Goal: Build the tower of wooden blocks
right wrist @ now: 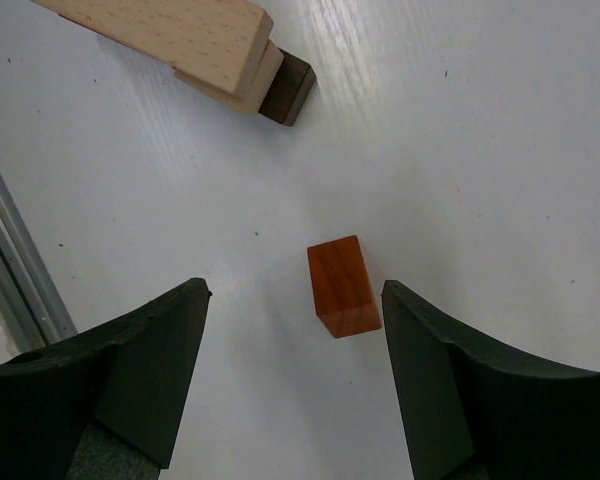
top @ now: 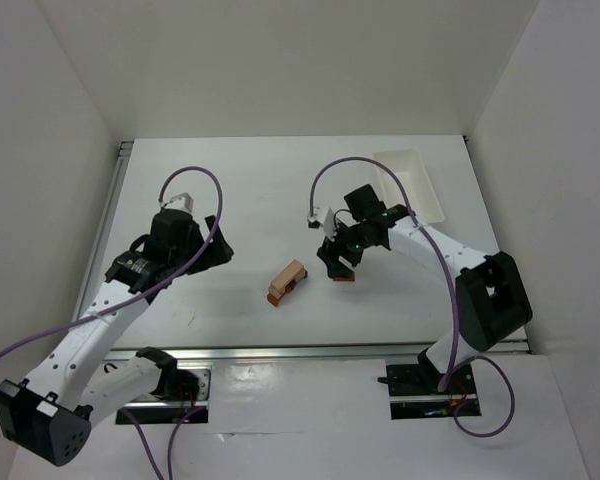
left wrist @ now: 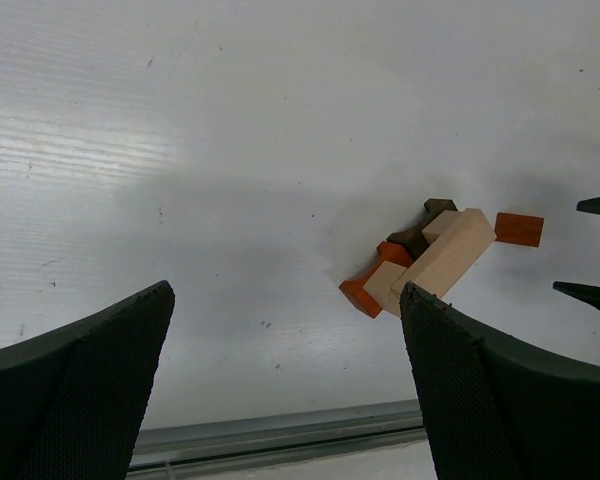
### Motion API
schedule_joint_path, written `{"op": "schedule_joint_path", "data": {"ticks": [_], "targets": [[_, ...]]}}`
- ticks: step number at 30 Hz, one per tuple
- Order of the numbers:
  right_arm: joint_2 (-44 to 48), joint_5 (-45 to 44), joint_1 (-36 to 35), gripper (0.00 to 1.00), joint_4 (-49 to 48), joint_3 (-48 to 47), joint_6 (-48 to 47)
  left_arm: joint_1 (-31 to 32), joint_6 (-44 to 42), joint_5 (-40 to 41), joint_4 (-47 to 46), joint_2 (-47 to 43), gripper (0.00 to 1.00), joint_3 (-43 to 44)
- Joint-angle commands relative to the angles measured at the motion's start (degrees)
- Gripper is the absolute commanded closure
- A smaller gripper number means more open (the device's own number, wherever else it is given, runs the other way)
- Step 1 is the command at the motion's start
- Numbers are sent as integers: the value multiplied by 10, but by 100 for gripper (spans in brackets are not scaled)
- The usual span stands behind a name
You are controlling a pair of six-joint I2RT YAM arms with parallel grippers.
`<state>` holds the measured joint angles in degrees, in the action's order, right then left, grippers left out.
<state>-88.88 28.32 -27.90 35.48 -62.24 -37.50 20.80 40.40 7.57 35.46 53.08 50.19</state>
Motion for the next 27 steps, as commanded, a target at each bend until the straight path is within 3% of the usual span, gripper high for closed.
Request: {"op": "schedule_joint_path", "data": {"ticks": [1, 6, 13, 27], "targets": [[32, -28, 1, 22, -53, 16, 86, 2, -14, -21, -13, 21, 1, 29], [44, -77, 19, 22, -116, 77, 121, 2, -32, -56, -28, 33, 1, 34], [49, -82, 30, 22, -140, 114, 126, 2, -32, -69, -40, 38, 1, 21], [4, -77, 25, 24, -159, 126, 121, 2, -38, -57, -34, 62, 1, 26]]}}
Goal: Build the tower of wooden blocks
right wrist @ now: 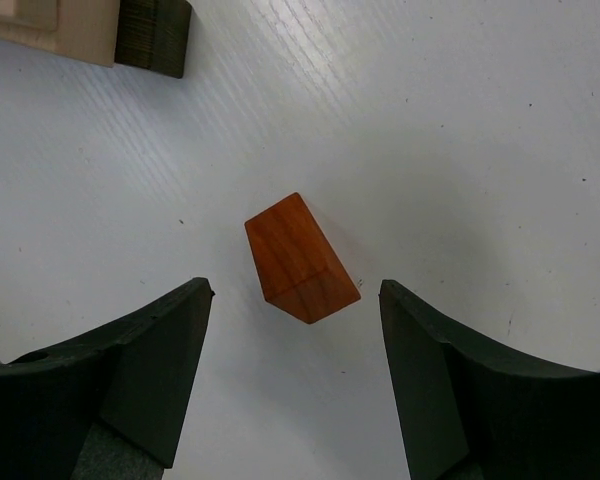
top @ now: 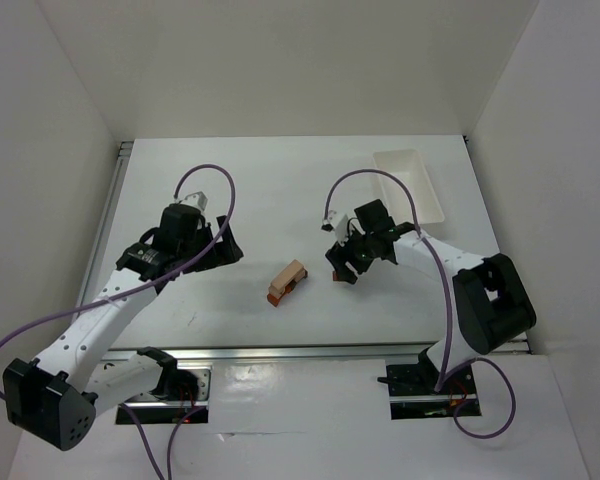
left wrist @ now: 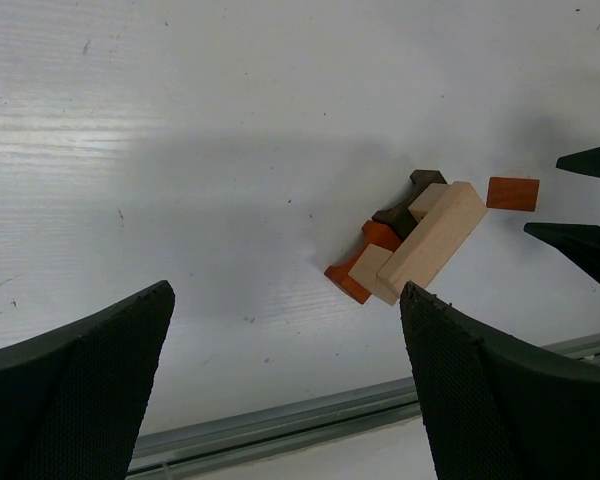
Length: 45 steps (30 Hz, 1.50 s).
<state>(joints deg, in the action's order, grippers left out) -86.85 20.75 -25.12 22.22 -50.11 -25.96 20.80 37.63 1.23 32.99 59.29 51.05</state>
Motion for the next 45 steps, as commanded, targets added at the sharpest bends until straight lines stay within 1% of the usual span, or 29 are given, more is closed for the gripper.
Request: {"op": "schedule_joint_path", "data": {"ticks": [1, 7, 8, 9, 14, 16, 17, 20, 21, 26, 29, 31, 32, 36, 39, 41, 42, 43, 45], "targets": [[-23, -11, -3, 24, -31, 4, 6, 2, -10, 6, -9, 0, 1, 18], [-65, -36, -13, 24, -19, -2, 12, 2, -10, 18, -9, 0, 1, 18], [-73, -36, -19, 26, -14, -2, 12, 2, -10, 18, -9, 0, 1, 18], [-73, -51, -19, 26, -19, -2, 17, 2, -10, 18, -9, 0, 1, 18], [-67, -61, -36, 29, -31, 4, 22, 2, -10, 18, -9, 12, 1, 18], [-61, -61, -41, 33, -31, 4, 22, 2, -10, 18, -9, 12, 1, 18], [-61, -61, -41, 39, -31, 4, 22, 2, -10, 18, -9, 12, 1, 18], [-61, -61, -41, 61, -25, -2, 22, 2, -10, 18, -9, 7, 1, 18], [-61, -61, -41, 74, -20, -2, 22, 2, -10, 18, -4, 7, 1, 18], [-30, -93, -48, 75, -20, -13, 22, 7, -10, 18, -4, 7, 1, 18], [12, -110, -54, 77, -15, -30, 3, 7, -10, 24, 2, 1, 1, 23], [40, -110, -54, 77, -2, -53, -39, 7, -10, 24, 2, 1, 1, 23], [46, -95, -54, 77, 10, -86, -55, 7, -10, 24, 2, -6, 1, 23], [54, -72, -101, 77, 20, -151, -155, 7, -10, 29, 8, -11, 1, 28], [17, -61, -175, 75, 70, -203, -282, 7, -4, 44, 15, -23, 1, 28], [2, -55, -200, 75, 109, -234, -333, 13, -4, 44, 15, -30, 1, 28], [-3, -55, -211, 75, 118, -240, -374, 13, -4, 50, 22, -36, 1, 28], [-9, -55, -228, 75, 141, -245, -395, 13, 2, 60, 30, -36, 1, 34], [-10, -41, -235, 75, 148, -245, -435, 23, 7, 65, 37, -36, 1, 34]]}}
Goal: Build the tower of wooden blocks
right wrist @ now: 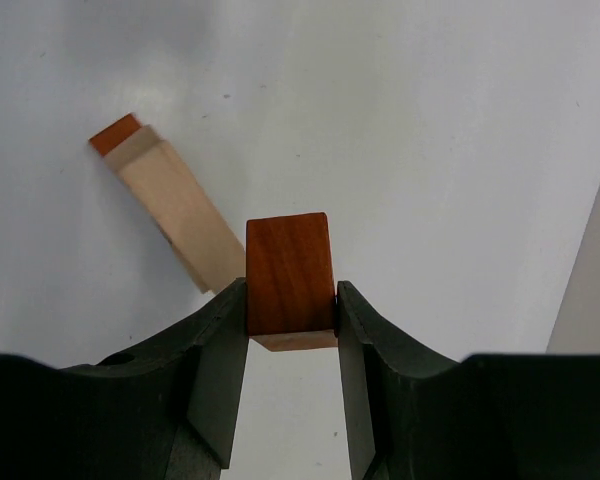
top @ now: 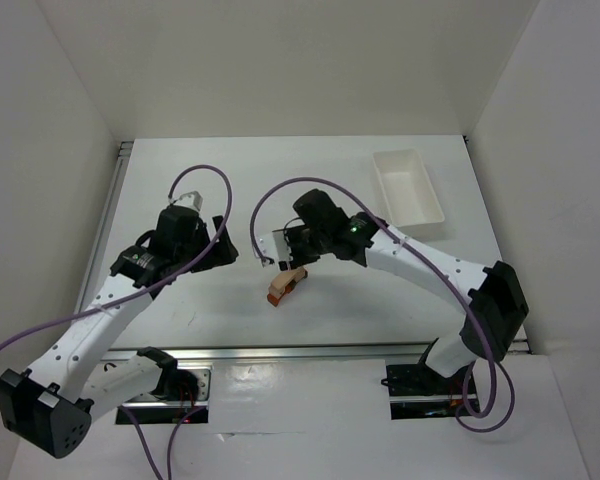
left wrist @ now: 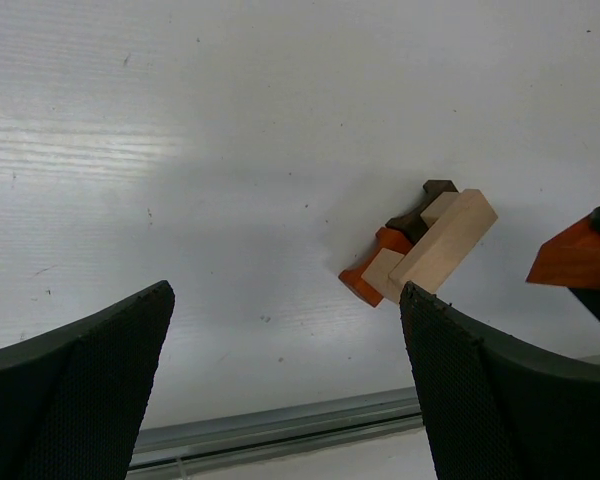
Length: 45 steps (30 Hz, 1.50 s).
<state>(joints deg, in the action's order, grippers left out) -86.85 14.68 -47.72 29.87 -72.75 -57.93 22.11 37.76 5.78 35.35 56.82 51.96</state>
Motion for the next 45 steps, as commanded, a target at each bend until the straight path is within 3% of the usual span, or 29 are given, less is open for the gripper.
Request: {"op": "schedule_joint_path", "data": {"ticks": [1, 10, 25, 45], "targets": [[-10, 26, -14, 75, 78, -19, -152, 10, 6, 26, 14, -11, 1, 25], [-62, 59, -32, 75, 148, -48, -253, 21, 17, 44, 27, -11, 1, 31], [-151, 59, -37, 74, 183, -100, -264, 27, 22, 55, 27, -11, 1, 24], [-156, 65, -37, 72, 183, -106, -259, 32, 22, 65, 27, -6, 1, 24]]}}
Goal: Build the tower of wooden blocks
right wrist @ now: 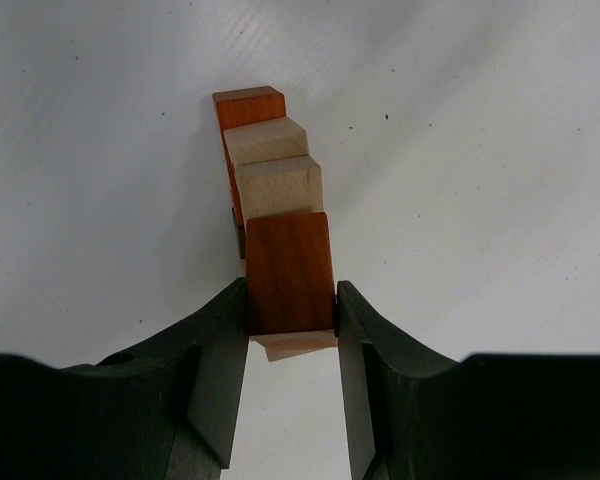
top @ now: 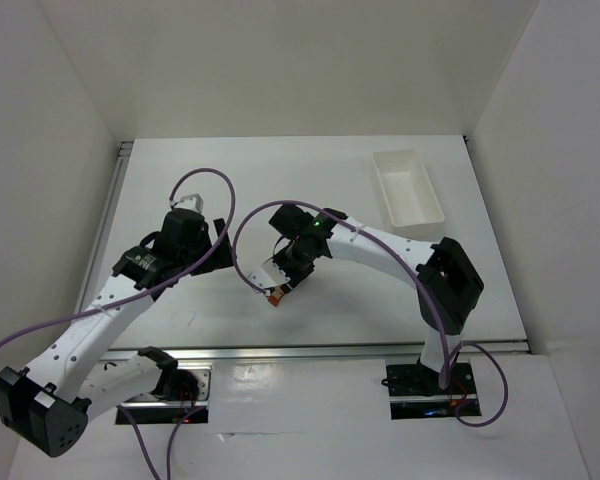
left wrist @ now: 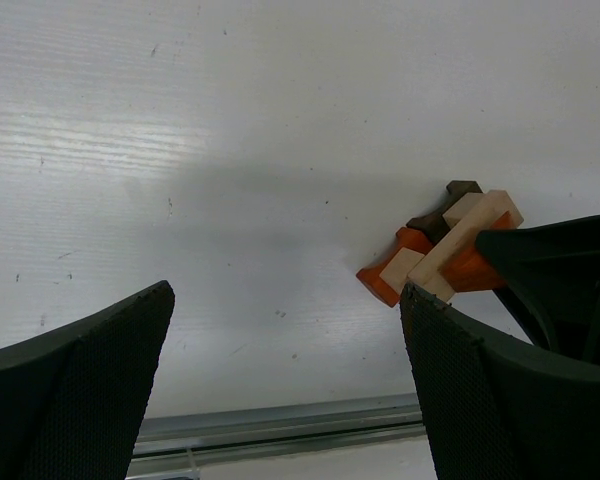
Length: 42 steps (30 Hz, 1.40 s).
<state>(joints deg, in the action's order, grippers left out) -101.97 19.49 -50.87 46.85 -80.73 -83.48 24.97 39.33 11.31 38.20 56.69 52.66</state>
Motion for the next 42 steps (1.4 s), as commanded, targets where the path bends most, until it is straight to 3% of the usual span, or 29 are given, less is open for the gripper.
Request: {"op": "schedule_joint_path", "data": {"ticks": [1, 20, 42], "targets": [[-5, 17, -5, 72, 13, -26, -4, 3, 7, 10, -1, -4, 1, 17], [-16, 4, -5, 69, 3, -31, 2, 9, 7, 15, 4, 1, 1, 17], [-10, -9, -5, 53, 3, -26, -4, 14, 17, 31, 14, 6, 1, 17]]}}
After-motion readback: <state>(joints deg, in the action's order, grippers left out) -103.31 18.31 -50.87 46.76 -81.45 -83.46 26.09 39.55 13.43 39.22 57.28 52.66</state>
